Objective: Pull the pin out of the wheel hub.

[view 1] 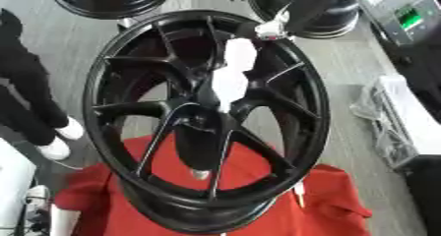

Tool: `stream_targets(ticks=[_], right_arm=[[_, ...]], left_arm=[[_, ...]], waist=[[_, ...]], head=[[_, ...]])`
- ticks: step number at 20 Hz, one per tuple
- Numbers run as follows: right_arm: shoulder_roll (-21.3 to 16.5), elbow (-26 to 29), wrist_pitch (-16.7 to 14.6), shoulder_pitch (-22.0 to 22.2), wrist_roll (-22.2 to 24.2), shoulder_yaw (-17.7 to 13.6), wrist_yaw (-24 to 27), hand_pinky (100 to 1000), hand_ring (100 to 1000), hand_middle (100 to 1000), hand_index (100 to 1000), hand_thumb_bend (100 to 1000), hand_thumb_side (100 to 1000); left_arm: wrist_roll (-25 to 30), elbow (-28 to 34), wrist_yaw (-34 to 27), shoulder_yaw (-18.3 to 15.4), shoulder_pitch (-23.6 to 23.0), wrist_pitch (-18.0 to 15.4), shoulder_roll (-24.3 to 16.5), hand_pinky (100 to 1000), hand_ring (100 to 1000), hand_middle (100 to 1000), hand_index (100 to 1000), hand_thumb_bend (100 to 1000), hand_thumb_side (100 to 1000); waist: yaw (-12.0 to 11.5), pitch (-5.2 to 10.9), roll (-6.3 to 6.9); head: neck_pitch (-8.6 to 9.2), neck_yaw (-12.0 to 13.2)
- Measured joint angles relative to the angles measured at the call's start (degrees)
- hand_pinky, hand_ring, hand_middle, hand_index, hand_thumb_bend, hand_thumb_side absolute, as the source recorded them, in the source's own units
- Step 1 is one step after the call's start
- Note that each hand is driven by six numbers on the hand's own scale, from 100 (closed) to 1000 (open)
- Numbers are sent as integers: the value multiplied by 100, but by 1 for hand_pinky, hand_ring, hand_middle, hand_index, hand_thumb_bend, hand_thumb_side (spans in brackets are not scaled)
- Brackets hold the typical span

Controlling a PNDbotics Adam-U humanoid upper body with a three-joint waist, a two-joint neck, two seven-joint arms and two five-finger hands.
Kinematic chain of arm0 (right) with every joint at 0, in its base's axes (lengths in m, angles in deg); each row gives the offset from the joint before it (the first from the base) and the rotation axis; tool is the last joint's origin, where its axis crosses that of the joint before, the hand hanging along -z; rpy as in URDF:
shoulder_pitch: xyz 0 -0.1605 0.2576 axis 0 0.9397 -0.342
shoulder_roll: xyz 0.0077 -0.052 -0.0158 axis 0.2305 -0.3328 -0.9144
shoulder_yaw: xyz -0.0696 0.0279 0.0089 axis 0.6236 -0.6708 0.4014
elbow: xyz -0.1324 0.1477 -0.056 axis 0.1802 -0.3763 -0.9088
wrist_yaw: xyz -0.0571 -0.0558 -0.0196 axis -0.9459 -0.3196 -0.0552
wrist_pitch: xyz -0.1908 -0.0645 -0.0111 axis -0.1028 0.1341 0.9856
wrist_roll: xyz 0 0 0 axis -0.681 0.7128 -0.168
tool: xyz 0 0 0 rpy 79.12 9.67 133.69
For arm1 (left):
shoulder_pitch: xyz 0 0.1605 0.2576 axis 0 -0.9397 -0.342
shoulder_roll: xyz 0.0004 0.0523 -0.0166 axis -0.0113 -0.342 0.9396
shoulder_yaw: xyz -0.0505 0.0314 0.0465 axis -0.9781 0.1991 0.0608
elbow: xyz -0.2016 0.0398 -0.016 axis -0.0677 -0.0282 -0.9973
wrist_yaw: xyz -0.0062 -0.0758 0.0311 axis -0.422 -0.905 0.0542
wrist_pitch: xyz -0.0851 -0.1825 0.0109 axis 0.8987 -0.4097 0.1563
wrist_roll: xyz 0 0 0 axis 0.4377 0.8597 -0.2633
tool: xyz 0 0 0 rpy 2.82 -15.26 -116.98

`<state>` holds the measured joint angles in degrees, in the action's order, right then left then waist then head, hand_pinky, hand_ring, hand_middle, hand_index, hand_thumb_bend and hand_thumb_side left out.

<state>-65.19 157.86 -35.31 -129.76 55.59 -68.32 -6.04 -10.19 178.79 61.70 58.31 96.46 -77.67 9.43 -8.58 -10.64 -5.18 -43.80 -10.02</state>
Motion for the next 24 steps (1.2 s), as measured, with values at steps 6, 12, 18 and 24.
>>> stream_targets(ticks=[6, 12, 18, 24], right_arm=[[2, 170, 96, 67, 124, 39, 142, 808, 737, 725, 861, 351, 605], [0, 332, 120, 70, 29, 21, 131, 796, 741, 731, 863, 334, 637], [-2, 596, 6, 134, 138, 94, 120, 801, 749, 742, 870, 383, 674], [-3, 619, -162, 235, 322, 161, 3, 805, 754, 746, 872, 399, 704]], left_arm=[[-20, -34, -1, -23, -12, 17, 43, 837, 824, 801, 833, 112, 791], [-32, -65, 92, -45, -56, 7, 45, 838, 825, 802, 833, 109, 794], [-29, -77, 126, -45, -59, 5, 45, 838, 825, 801, 833, 111, 798], [-8, -78, 138, -45, -58, 11, 47, 839, 825, 800, 832, 111, 801]], waist=[[3, 0, -11], [51, 0, -19], [94, -1, -22], [101, -11, -27]], head=[[0, 43], [0, 83], [0, 86], [0, 86]])
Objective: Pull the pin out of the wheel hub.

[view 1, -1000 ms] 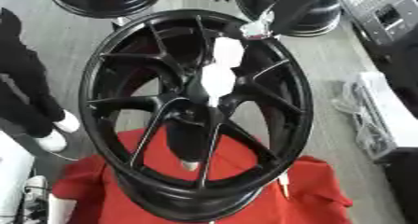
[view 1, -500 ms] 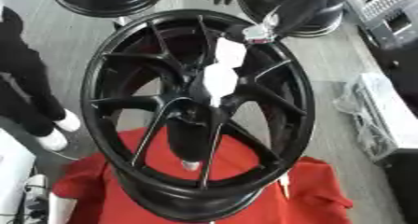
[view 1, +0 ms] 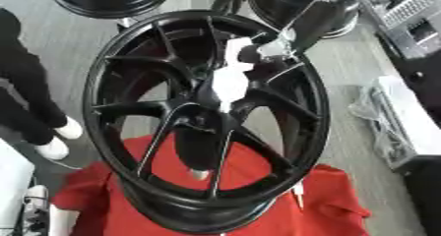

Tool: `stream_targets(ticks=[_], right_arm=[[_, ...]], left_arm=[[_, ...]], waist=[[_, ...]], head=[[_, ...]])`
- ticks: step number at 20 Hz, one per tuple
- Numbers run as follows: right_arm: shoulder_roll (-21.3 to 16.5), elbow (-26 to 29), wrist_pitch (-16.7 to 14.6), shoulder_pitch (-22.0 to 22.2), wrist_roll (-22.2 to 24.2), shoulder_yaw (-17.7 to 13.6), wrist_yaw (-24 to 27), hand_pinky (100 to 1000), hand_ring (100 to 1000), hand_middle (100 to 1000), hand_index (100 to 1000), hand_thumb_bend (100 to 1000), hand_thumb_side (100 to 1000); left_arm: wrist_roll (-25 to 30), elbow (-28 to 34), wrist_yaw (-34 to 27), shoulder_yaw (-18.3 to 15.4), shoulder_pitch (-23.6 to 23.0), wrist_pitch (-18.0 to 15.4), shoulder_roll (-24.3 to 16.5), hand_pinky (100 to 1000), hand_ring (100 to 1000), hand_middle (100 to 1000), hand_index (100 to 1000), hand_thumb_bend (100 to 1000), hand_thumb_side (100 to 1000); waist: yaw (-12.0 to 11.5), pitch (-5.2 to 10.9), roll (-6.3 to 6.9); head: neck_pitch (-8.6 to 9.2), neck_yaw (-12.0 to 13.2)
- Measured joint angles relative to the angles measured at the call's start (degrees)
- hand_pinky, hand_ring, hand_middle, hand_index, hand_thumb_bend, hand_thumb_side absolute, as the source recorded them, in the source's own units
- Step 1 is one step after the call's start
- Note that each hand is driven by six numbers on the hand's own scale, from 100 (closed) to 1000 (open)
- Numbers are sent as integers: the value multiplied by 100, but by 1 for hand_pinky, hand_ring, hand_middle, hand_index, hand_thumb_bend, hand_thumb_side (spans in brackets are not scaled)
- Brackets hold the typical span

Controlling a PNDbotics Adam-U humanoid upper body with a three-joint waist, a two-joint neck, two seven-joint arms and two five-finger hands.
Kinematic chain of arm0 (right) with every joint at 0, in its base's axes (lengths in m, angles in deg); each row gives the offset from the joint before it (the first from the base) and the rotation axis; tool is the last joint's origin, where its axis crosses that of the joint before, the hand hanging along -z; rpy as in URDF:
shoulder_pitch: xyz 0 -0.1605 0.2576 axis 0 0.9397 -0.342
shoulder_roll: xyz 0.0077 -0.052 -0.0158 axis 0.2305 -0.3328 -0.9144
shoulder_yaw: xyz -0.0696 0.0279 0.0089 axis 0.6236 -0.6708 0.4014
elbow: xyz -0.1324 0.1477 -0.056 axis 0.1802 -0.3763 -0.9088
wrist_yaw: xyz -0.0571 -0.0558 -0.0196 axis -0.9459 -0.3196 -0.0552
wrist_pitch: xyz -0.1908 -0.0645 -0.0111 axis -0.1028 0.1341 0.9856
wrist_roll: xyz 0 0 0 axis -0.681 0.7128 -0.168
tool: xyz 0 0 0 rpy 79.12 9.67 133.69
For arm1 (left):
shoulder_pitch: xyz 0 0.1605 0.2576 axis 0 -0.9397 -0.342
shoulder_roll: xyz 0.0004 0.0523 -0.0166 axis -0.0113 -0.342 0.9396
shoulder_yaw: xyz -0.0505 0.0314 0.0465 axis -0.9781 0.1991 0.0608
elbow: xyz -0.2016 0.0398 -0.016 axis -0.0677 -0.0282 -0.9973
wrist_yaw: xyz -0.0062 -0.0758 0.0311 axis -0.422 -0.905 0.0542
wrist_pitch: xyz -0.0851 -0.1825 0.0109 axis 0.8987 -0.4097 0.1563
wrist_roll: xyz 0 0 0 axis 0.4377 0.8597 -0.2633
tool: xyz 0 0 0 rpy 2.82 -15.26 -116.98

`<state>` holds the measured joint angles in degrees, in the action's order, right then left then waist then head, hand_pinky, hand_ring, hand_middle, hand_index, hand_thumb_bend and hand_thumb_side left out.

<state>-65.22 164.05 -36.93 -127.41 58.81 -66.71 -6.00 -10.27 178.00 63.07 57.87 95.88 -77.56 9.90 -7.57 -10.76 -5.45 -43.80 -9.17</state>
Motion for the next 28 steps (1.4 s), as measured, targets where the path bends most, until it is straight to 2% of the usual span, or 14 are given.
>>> stream_targets(ticks=[8, 9, 10, 19, 28], right_arm=[[4, -213, -159, 41, -35, 3, -279, 802, 755, 748, 872, 375, 703], [4, -227, -172, 41, -50, 3, -304, 801, 757, 750, 873, 332, 700], [4, -232, -182, 40, -67, 3, -328, 801, 757, 749, 873, 365, 703], [4, -274, -280, 30, -189, 17, -595, 795, 769, 764, 882, 312, 691], [3, -455, -435, 4, -268, 38, -856, 794, 774, 769, 887, 300, 686]], left_arm=[[4, -32, 26, 0, 0, 3, 1, 839, 815, 799, 831, 111, 810], [5, -32, 31, 0, 0, 3, 1, 839, 815, 799, 831, 110, 788], [8, -33, 40, 0, 1, 3, 1, 839, 815, 799, 831, 110, 810], [48, -37, 101, 1, 3, -7, 2, 840, 815, 799, 829, 103, 814], [68, -69, 143, 3, 3, -13, 22, 841, 815, 799, 829, 104, 818]], waist=[[-23, -94, 0], [-23, -106, 0], [-23, -117, 0], [-18, -199, 27], [-4, -220, 38]], head=[[0, -3], [0, -4], [0, -5], [0, -47], [0, -57]])
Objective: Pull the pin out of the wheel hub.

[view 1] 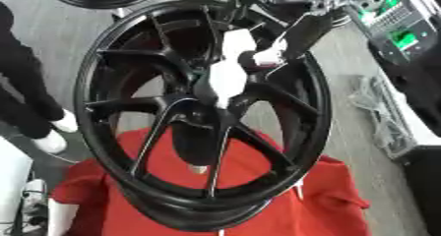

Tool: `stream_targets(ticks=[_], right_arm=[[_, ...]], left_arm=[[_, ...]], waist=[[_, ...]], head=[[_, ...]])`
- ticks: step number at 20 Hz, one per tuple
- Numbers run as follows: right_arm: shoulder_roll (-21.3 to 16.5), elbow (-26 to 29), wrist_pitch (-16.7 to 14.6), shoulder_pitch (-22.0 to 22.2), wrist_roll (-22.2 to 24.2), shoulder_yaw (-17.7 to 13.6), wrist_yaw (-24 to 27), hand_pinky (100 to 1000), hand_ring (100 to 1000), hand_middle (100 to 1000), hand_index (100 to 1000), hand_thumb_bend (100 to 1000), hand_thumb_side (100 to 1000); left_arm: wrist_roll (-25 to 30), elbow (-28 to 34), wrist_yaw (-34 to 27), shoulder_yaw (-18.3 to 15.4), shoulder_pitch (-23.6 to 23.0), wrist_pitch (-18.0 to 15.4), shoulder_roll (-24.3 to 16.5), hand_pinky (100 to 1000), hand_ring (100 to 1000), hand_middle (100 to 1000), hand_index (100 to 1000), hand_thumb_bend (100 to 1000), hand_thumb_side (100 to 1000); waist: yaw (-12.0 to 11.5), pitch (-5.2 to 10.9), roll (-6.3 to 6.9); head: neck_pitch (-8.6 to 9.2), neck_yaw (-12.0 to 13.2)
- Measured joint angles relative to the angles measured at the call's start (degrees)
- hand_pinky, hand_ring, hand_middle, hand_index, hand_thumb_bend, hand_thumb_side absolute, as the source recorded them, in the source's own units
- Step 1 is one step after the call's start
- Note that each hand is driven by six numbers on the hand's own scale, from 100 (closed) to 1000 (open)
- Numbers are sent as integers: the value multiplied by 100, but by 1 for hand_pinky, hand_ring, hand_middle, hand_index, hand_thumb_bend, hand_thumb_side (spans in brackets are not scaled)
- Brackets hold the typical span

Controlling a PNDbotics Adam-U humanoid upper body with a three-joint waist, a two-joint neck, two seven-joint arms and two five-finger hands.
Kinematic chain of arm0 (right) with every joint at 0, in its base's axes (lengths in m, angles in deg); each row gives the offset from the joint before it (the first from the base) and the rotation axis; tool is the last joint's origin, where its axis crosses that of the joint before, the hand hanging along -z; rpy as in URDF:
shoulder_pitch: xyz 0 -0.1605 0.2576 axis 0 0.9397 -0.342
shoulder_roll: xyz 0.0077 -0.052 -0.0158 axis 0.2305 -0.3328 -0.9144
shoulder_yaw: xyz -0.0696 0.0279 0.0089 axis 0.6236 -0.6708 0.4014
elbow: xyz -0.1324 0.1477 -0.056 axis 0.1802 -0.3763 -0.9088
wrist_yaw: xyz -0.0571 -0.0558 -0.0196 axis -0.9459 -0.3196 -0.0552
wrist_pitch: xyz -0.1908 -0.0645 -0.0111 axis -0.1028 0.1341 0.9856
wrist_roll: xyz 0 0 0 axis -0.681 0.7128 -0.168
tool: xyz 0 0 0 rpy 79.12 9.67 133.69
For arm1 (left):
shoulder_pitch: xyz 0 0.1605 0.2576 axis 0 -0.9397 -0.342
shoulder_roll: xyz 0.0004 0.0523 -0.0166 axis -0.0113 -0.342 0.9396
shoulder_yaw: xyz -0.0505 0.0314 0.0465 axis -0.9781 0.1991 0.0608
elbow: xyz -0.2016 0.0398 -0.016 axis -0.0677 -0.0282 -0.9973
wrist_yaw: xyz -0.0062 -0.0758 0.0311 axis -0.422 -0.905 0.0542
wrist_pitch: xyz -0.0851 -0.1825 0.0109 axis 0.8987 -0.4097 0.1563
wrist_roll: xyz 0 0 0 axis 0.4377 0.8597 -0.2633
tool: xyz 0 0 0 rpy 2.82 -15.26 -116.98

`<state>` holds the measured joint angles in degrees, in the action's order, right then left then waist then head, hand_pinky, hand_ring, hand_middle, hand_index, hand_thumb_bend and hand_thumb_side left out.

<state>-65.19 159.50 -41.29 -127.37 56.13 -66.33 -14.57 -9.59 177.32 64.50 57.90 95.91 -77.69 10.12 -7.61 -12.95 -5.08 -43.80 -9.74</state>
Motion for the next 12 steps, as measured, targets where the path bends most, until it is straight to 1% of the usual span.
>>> stream_targets(ticks=[12], right_arm=[[0, -192, -159, 0, -95, 36, -232, 791, 775, 772, 889, 303, 687]], left_arm=[[10, -34, 29, 0, -7, 10, 30, 842, 814, 799, 828, 107, 827]], waist=[[-24, -25, -1]], head=[[0, 0]])
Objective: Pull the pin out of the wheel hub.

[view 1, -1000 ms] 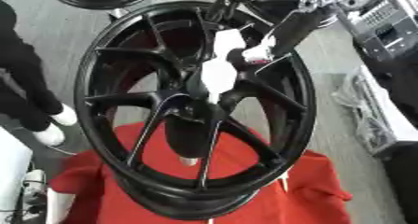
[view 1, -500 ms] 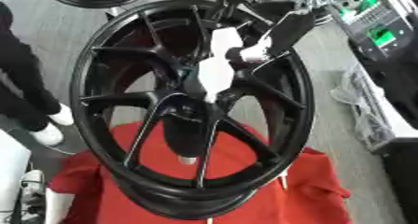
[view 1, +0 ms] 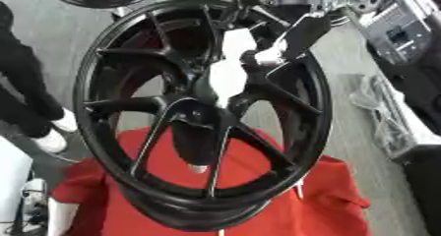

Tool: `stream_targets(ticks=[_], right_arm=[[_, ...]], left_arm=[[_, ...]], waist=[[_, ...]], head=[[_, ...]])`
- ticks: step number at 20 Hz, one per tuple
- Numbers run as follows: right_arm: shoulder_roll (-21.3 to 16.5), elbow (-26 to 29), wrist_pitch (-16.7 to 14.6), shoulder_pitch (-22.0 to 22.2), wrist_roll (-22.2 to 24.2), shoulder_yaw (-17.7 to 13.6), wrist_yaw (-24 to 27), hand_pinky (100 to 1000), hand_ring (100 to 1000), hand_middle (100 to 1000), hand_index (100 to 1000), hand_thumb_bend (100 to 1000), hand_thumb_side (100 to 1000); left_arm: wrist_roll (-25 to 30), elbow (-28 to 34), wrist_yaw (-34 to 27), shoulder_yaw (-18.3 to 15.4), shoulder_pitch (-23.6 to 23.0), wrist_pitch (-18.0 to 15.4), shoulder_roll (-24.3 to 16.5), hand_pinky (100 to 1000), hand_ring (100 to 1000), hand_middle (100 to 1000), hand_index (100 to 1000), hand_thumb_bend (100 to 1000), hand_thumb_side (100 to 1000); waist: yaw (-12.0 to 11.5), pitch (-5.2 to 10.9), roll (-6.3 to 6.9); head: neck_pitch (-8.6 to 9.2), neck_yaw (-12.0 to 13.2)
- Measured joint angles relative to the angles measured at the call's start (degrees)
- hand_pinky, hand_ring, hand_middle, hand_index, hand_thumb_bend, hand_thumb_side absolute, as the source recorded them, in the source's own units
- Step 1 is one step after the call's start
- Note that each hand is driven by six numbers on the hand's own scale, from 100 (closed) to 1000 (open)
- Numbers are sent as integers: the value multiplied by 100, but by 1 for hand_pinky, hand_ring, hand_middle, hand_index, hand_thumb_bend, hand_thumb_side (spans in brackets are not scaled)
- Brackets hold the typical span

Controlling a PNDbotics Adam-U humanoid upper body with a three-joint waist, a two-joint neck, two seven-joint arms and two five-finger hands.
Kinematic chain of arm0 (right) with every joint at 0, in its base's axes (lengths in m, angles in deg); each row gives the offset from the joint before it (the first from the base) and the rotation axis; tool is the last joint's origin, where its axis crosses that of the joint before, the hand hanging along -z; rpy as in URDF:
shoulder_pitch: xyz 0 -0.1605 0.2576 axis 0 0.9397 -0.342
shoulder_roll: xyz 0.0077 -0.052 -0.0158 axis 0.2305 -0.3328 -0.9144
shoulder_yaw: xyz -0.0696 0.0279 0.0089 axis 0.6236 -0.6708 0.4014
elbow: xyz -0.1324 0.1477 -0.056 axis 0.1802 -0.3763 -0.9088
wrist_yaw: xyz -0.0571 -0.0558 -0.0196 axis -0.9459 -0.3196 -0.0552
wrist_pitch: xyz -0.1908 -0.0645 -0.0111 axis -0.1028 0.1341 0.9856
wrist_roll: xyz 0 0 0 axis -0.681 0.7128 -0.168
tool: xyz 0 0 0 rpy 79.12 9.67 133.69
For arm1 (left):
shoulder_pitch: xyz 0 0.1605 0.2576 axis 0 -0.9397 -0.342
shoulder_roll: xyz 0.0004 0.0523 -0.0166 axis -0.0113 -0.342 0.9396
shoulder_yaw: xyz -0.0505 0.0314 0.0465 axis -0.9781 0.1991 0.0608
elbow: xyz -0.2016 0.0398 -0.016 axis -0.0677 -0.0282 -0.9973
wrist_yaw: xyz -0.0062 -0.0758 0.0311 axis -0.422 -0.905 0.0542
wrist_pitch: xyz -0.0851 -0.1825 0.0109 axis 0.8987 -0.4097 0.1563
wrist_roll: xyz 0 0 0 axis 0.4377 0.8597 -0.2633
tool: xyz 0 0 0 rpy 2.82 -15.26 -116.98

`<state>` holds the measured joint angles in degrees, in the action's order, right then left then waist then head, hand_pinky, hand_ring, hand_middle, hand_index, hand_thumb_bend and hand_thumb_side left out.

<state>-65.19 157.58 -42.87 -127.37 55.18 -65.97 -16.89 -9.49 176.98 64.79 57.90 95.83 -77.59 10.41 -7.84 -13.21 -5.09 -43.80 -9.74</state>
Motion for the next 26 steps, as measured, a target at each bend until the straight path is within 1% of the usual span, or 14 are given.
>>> stream_targets(ticks=[7, 15, 26], right_arm=[[0, -110, -59, 0, 13, 2, -43, 792, 772, 768, 887, 299, 686], [0, -144, -135, -18, 132, 1, -41, 789, 770, 765, 883, 311, 690], [-5, -223, -155, -20, 155, 0, -130, 776, 770, 766, 883, 328, 696]], left_arm=[[4, -1, 33, 1, -1, 3, 8, 844, 814, 800, 827, 105, 830], [33, -2, 93, 4, 0, 0, 44, 846, 815, 802, 826, 103, 832], [60, -5, 148, 32, 0, 8, 44, 850, 814, 803, 826, 102, 838]], waist=[[-33, -40, -2], [-85, -75, -28], [-127, -130, -43]], head=[[0, -2], [0, -43], [0, -98]])
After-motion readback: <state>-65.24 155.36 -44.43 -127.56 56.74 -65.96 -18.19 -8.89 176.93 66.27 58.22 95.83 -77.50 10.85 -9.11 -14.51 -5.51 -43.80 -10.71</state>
